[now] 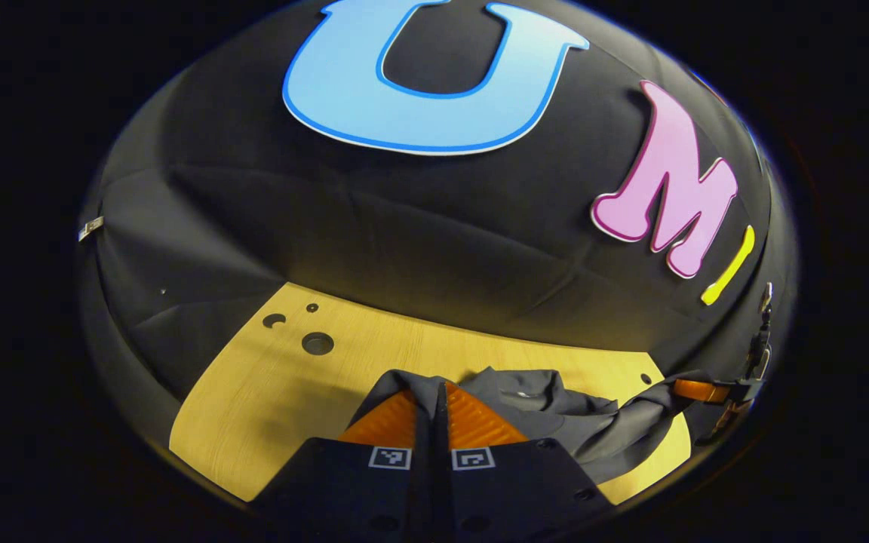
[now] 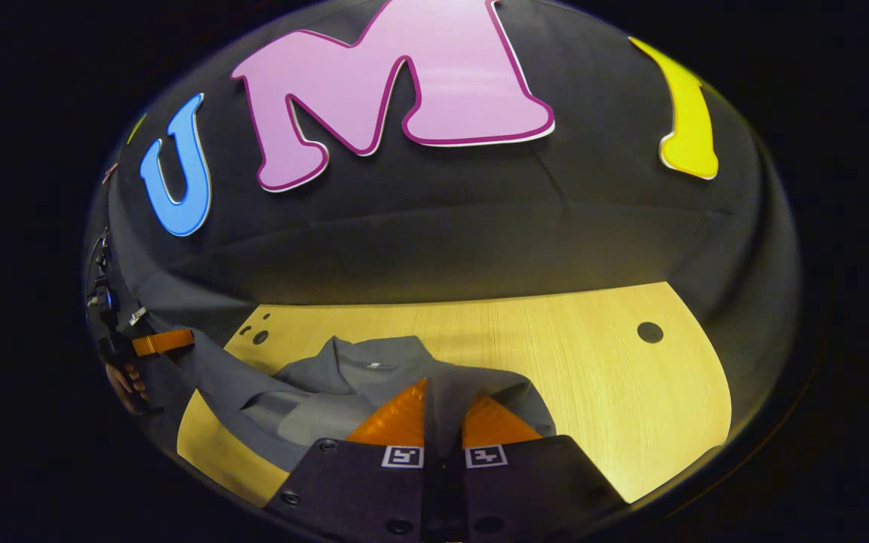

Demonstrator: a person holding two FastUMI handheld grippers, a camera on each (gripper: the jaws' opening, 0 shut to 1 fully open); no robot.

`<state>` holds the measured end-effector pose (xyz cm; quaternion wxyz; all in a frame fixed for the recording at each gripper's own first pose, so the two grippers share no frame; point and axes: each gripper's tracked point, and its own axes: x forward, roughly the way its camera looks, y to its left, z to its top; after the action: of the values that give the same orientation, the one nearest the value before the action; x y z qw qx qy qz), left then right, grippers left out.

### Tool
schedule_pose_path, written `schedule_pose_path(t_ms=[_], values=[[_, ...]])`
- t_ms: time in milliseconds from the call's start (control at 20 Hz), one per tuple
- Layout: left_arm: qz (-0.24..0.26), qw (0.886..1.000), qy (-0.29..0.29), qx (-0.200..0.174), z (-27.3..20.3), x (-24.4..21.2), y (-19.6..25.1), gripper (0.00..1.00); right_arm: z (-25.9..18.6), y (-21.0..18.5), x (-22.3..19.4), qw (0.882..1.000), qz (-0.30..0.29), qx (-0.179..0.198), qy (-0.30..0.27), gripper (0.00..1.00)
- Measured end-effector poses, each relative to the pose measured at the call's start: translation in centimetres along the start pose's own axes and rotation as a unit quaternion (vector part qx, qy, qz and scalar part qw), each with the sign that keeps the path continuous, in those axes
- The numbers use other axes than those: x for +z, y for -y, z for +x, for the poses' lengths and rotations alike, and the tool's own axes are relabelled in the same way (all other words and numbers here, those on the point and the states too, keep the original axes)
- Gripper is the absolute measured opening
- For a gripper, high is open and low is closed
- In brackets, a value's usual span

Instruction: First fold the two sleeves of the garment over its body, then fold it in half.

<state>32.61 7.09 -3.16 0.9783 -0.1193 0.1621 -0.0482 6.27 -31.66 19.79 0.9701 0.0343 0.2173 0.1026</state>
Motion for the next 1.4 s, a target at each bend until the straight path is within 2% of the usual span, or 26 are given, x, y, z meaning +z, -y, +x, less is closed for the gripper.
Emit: schedule_pose_path(t_ms=[250, 650, 800, 900, 1050, 1150, 1200, 1250, 1300, 1350, 1400], values=[[0.000, 1.000, 0.014, -0.007, 4.6, 0.5, -0.3, 0.05, 4.1, 1.0, 0.8, 1.000, 0.007, -0.004, 0.008, 0.05], [-0.021, 0.999, 0.026, 0.005, 10.1, -1.3, -1.1, 0.05, 9.6, 3.2, -2.6, 0.999, -0.004, -0.030, -0.010, 0.06], [-0.019, 0.999, 0.014, 0.026, 11.3, -2.7, -2.1, 0.06, 11.2, 3.9, -3.5, 0.999, 0.010, -0.043, -0.021, 0.09], [-0.012, 0.999, 0.011, 0.036, 11.3, -3.0, -2.2, 0.07, 11.4, 4.2, -3.6, 0.999, 0.008, -0.049, -0.020, 0.19], [0.017, 0.998, 0.020, 0.060, 10.4, -2.5, -2.9, 0.21, 10.7, 4.8, -3.5, 0.998, -0.006, -0.058, -0.019, 0.27], [0.043, 0.996, 0.036, 0.075, 8.6, -1.2, -3.1, 0.44, 9.5, 5.2, -3.0, 0.997, -0.013, -0.071, -0.009, 0.33], [0.050, 0.995, 0.043, 0.073, 8.2, -0.5, -2.9, 0.69, 8.8, 5.0, -2.6, 0.997, -0.010, -0.070, -0.004, 0.36], [0.050, 0.995, 0.051, 0.070, 7.3, 0.1, -2.5, 0.80, 8.0, 4.7, -2.4, 0.998, -0.004, -0.069, 0.000, 0.53], [0.051, 0.995, 0.052, 0.069, 6.3, 0.5, -2.1, 0.78, 7.1, 4.5, -2.0, 0.997, 0.001, -0.072, 0.008, 0.70], [0.054, 0.994, 0.050, 0.075, 5.0, 0.6, -2.0, 0.82, 6.1, 4.6, -1.5, 0.997, 0.001, -0.078, 0.019, 0.91], [0.061, 0.994, 0.056, 0.077, 3.7, 1.0, -1.8, 0.89, 4.8, 4.5, -0.9, 0.996, -0.001, -0.084, 0.034, 0.80]])
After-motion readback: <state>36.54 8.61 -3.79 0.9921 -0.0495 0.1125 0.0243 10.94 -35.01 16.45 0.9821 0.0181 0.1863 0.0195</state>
